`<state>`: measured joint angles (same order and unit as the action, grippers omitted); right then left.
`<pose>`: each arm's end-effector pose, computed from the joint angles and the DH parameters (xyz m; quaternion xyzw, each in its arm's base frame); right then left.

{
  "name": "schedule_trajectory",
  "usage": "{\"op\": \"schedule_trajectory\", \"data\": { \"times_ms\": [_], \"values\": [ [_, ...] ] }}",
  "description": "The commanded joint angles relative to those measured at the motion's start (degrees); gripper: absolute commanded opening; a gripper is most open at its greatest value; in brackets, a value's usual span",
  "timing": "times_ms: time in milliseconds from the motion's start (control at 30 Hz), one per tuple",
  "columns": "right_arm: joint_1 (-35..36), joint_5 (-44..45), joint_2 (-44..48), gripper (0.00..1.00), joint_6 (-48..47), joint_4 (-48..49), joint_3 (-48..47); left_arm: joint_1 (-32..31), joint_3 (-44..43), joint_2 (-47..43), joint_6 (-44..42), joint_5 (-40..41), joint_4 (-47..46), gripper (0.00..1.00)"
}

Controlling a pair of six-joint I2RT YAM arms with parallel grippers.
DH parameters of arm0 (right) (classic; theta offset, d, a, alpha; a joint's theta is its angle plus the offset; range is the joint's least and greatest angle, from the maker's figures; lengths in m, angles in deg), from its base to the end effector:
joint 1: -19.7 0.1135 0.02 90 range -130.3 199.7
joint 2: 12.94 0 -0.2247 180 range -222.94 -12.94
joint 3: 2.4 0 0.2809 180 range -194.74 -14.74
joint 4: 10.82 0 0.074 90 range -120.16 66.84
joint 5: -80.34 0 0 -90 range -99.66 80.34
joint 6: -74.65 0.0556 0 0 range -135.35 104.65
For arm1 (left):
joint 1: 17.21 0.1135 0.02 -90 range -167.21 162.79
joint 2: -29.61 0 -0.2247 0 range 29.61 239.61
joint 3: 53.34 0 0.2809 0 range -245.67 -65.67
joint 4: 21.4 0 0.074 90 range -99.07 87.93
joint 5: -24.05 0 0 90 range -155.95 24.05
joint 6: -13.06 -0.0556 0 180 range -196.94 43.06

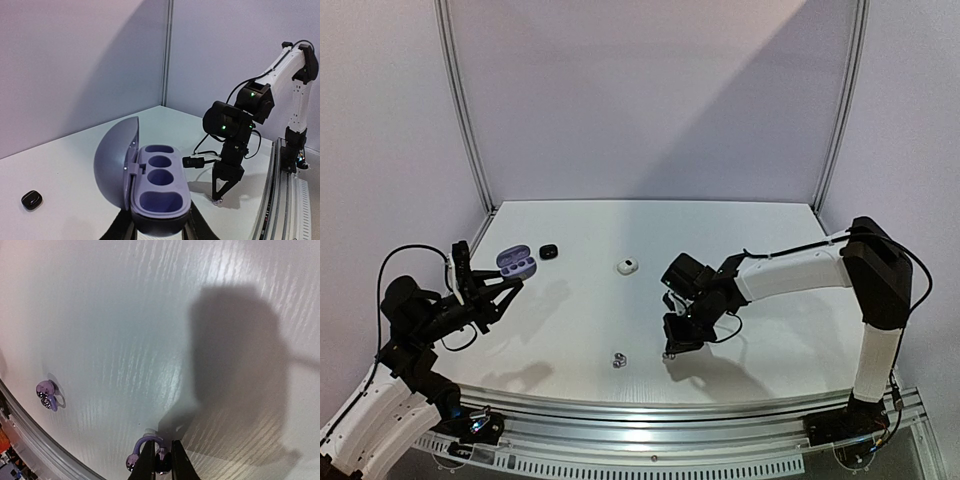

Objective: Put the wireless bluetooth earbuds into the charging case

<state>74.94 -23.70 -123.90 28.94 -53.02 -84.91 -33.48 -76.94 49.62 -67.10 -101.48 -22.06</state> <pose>0.2111 0.3279 0.0688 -0.1138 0.9720 0.2052 0.0158 0.1907 -0.0893 0.2168 0.2596 0.6344 -0.3599 0.6330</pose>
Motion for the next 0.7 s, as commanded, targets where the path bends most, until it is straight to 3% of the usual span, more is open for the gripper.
{"op": "schedule_trajectory", "data": {
  "times_ms": [0,367,667],
  "values": [
    [0.5,7.94,3.87,0.04,-2.06,-1.62,-2.86,0.56,0.98,0.43,-0.44,-0.16,-1.14,0.0],
    [3.56,27.22,8.76,0.03,-12.51,2.17,-14.46,0.53,0.78,2.09,-0.9,0.47,-1.02,0.0],
    [7.11,31.3,10.03,0.04,-25.25,10.38,-24.3,0.45,-2.7,6.85,-1.49,1.62,-2.73,0.0]
  ]
}}
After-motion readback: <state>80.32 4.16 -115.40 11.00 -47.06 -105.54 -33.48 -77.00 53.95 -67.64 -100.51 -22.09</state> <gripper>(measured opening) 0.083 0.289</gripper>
